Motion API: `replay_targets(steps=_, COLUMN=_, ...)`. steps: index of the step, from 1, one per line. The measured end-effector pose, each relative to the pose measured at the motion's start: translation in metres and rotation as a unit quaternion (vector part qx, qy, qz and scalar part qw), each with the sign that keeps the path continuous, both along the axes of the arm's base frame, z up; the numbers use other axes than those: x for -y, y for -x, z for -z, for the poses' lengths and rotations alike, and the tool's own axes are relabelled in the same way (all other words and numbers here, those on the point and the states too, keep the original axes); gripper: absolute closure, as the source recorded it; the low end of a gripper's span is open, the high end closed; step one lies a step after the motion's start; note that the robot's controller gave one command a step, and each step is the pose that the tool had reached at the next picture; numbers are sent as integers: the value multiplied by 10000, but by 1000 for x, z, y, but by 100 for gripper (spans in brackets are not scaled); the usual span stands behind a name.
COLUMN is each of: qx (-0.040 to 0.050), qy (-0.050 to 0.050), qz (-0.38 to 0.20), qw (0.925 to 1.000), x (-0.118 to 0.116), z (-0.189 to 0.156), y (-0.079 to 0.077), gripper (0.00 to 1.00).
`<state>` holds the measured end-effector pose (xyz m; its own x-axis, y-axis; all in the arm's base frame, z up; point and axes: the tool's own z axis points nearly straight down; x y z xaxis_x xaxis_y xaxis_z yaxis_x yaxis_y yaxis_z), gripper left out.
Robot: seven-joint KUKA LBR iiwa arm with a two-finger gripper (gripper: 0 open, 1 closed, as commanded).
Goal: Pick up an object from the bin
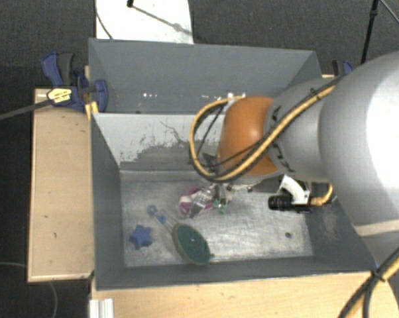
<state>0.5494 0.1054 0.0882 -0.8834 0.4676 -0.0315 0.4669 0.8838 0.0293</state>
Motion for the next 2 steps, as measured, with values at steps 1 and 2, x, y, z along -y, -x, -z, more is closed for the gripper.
replay_targets(steps=1, qx=-152, qy=48, qz=-85, qw=9998, x=1, z=-151, y=5, gripper=100)
replay_targets(steps=2, qx=-197, qy=58, qz=-95, qw=9997, x=1, z=-146, y=7, gripper=0)
